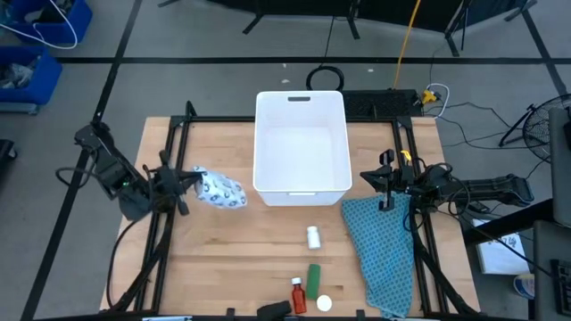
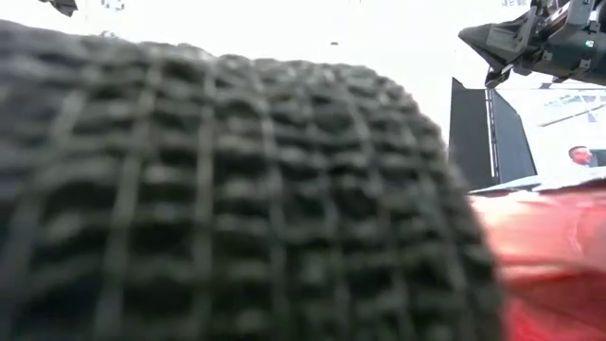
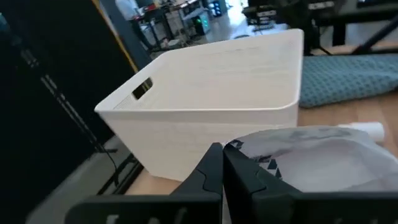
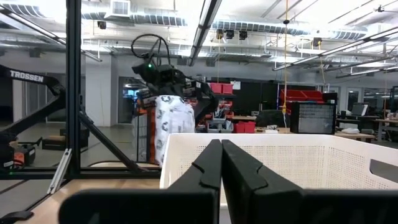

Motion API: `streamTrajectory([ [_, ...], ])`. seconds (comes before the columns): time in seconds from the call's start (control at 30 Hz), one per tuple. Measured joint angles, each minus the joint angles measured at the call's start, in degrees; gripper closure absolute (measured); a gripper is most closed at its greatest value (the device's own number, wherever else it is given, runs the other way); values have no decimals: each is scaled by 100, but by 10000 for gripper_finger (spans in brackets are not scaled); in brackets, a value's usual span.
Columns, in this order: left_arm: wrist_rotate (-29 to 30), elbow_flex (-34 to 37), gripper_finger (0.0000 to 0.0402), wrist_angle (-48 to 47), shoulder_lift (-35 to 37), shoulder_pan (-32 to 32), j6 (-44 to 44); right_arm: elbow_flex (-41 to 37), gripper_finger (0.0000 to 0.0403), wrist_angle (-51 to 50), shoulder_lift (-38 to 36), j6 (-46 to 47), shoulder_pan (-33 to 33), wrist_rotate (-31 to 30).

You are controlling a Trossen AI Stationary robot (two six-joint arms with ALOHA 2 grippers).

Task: Pick & place medical supplies in basket/bin
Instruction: Put the white mailer bag into the white bin

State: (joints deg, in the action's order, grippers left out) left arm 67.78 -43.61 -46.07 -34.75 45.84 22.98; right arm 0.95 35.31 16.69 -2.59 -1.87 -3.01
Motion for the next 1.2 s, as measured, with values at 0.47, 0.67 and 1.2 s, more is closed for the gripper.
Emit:
streamTrajectory([
  [0.47, -1455, -1954, 401, 3011, -754, -2257, -3451, 1, 403, 2, 0, 0, -2, 2],
  [0.67, -3523, -3575, 401, 2459, -2403, -4054, -3681, 0, 403, -147, 0, 0, 0, 4],
  [1.2, -6537, -5681, 401, 1169, -7064, -6391, -3894, 0, 403, -190, 0, 0, -2, 2],
])
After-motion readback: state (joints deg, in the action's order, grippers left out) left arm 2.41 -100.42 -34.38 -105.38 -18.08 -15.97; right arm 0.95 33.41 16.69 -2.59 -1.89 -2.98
